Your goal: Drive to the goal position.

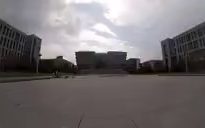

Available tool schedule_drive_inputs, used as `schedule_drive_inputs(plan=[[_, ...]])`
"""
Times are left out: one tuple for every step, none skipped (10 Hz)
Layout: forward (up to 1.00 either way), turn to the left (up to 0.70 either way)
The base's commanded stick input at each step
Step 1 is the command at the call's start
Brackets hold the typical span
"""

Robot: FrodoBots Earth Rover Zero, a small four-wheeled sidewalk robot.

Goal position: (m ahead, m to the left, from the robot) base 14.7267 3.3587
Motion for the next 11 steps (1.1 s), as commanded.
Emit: schedule_drive_inputs(plan=[[0.70,0.00],[0.70,0.00],[0.70,0.00],[0.70,0.00],[0.70,0.00],[0.70,0.00],[0.60,0.00],[0.30,0.00],[0.00,0.00],[0.00,0.00],[0.00,0.00]])
